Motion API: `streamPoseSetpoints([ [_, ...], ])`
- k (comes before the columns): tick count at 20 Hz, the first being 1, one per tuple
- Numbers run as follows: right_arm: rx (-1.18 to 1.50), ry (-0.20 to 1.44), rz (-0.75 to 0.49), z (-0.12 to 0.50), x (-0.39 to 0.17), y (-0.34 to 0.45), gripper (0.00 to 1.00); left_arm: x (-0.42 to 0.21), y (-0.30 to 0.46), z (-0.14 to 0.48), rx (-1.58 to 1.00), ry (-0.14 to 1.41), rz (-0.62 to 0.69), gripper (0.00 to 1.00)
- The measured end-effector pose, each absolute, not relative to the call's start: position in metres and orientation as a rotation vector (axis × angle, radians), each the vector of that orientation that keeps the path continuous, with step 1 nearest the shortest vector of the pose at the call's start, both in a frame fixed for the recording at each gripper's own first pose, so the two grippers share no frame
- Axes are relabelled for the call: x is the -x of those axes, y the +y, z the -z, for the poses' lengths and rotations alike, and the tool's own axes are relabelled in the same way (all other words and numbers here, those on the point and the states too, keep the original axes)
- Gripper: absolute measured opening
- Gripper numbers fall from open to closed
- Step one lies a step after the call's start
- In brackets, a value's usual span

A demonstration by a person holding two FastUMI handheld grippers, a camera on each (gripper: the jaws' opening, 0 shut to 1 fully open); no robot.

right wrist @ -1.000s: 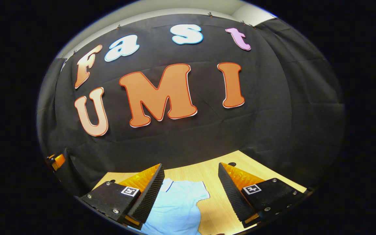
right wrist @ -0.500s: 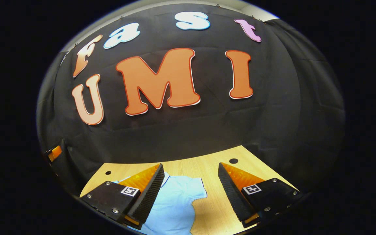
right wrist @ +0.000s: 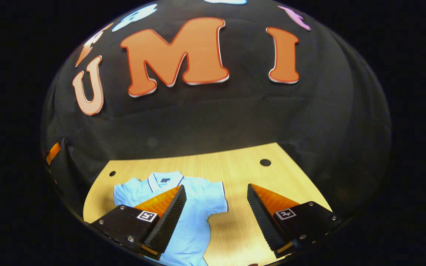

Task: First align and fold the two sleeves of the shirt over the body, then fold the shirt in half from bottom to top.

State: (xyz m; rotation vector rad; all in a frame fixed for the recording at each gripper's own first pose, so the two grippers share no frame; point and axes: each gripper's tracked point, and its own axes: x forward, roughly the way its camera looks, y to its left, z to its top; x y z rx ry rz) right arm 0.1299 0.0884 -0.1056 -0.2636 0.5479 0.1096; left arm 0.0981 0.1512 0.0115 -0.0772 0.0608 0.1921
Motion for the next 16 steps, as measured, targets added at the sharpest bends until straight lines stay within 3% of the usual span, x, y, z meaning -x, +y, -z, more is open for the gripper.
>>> streamPoseSetpoints([
  [10,0.204,1.059,-0.015,0.254,-0.231,0.075,1.00,-0.103,0.176,-0.009,0.114,0.064,-0.214,0.99],
  [16,0.229,1.232,0.129,0.311,-0.232,0.031,1.00,-0.101,0.197,0.004,0.114,0.095,-0.256,0.99],
])
